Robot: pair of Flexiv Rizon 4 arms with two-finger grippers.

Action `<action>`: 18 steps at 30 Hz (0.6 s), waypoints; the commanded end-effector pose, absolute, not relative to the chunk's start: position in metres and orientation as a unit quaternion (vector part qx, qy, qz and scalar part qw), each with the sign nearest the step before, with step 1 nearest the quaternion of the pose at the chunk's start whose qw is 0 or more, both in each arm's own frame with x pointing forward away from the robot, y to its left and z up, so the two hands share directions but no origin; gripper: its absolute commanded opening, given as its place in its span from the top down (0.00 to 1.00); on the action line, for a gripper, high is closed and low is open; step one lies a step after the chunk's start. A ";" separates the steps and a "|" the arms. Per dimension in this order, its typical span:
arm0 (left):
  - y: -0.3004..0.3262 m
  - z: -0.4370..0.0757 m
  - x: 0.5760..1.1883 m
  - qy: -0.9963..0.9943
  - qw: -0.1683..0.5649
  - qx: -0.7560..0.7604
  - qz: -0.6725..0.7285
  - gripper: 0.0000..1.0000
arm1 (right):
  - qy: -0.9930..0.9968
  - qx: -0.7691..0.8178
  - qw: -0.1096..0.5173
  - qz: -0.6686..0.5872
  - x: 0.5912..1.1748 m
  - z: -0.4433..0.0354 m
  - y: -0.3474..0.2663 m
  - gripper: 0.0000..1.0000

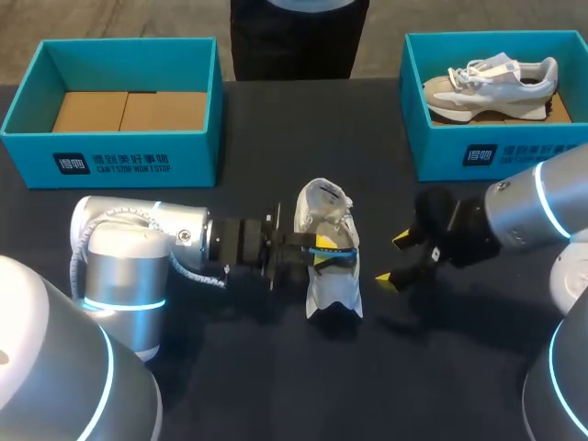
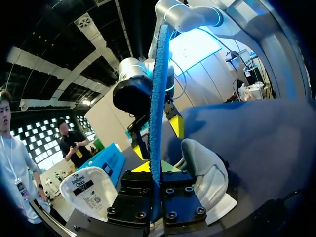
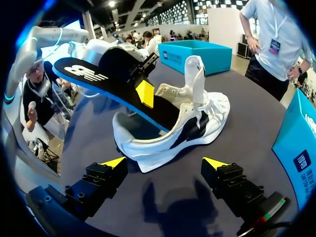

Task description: Take the shoe out of the shoebox, open the shoe tongue, remove and reinsert the insole, then place the shoe into the shoebox

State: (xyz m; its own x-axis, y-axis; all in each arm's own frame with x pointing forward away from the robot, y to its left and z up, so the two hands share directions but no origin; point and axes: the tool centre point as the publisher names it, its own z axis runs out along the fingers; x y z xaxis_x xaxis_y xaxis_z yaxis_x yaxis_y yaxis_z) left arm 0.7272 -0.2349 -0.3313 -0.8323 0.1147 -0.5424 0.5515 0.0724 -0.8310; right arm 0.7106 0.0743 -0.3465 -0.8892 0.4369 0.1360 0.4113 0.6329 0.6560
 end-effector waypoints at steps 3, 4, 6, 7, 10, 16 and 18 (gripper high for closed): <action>-0.244 -0.342 0.737 0.716 0.170 0.232 -0.636 1.00 | 0.905 0.237 0.017 0.353 0.714 -0.349 0.076 0.00; -0.244 -0.344 0.738 0.718 0.170 0.232 -0.634 1.00 | 0.905 0.237 0.017 0.353 0.715 -0.349 0.076 0.00; -0.243 -0.347 0.742 0.725 0.171 0.225 -0.628 1.00 | 0.905 0.237 0.017 0.352 0.715 -0.349 0.076 0.00; -0.242 -0.347 0.742 0.726 0.172 0.224 -0.627 1.00 | 0.906 0.237 0.017 0.352 0.716 -0.349 0.076 0.00; -0.241 -0.347 0.744 0.728 0.173 0.220 -0.626 1.00 | 0.906 0.237 0.018 0.350 0.716 -0.348 0.076 0.00; -0.240 -0.340 0.739 0.724 0.174 0.218 -0.631 0.67 | 0.906 0.238 0.019 0.349 0.715 -0.347 0.075 0.00; -0.240 -0.336 0.737 0.721 0.177 0.217 -0.634 0.67 | 0.906 0.238 0.020 0.350 0.715 -0.347 0.075 0.00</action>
